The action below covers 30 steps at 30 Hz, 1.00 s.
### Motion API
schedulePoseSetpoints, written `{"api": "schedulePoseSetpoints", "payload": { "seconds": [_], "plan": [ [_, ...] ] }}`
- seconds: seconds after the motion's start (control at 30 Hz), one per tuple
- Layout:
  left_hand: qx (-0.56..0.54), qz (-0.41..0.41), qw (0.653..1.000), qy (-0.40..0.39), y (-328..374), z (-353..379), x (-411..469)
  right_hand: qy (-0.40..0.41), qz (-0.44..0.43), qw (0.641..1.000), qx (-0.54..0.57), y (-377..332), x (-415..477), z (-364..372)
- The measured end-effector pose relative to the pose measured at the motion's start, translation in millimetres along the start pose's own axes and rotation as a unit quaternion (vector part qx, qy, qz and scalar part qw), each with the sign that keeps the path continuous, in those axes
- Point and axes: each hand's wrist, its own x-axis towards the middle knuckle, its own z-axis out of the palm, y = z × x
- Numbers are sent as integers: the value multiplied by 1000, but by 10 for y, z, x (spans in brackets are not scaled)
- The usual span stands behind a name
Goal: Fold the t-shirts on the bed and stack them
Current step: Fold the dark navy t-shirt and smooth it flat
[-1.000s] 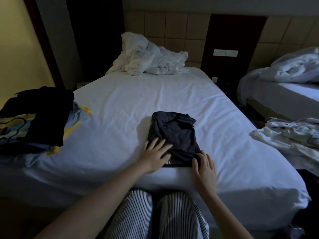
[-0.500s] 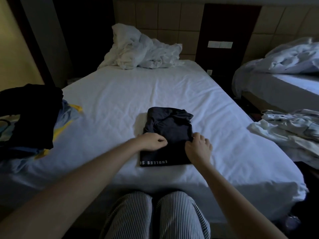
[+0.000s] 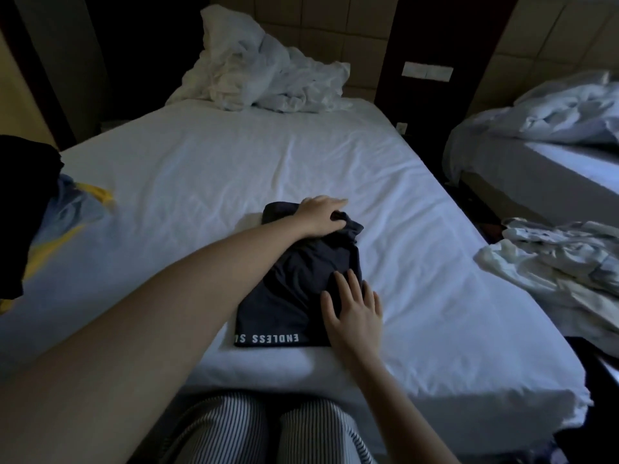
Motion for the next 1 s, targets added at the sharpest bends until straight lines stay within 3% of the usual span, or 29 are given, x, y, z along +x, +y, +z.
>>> {"api": "schedulePoseSetpoints", "payload": {
  "seconds": [0.07, 0.13, 0.27, 0.33, 0.43, 0.67, 0.73, 0.8, 0.87, 0.93, 1.0],
  "plan": [
    [33, -18, 998, -50, -31, -1, 119, 6, -1, 1000, 1, 2, -12, 10],
    [14, -25, 999, -45, -102, -3, 215, 12, -5, 1000, 1, 5, -4, 16],
    [-186, -37, 975, 118, -292, -93, 349, 76, 3, 997, 8, -8, 38, 62],
    [-212, -54, 964, 150, -388, -166, 430, 97, 11, 995, 5, -20, 62, 78],
    [-159, -62, 980, 101, -390, -155, 603, 81, 64, 994, -26, -20, 80, 142],
    [14, -113, 985, 128, -480, 443, 687, 24, 89, 994, -66, -12, 93, 161],
    [-5, -120, 971, 205, -520, 459, 617, 25, 86, 994, -68, -1, 98, 171],
    [-9, -65, 949, 308, -461, 296, 463, 28, 84, 994, -62, 15, 112, 182],
    [-29, -8, 934, 356, -378, 145, 131, 33, 83, 994, -62, 12, 102, 188],
    [-13, 55, 949, 311, -391, 193, -246, 32, 80, 995, -59, 4, 116, 178],
    [17, 7, 989, 150, -472, 348, -592, 33, 82, 995, -54, -14, 126, 181]
  ]
}}
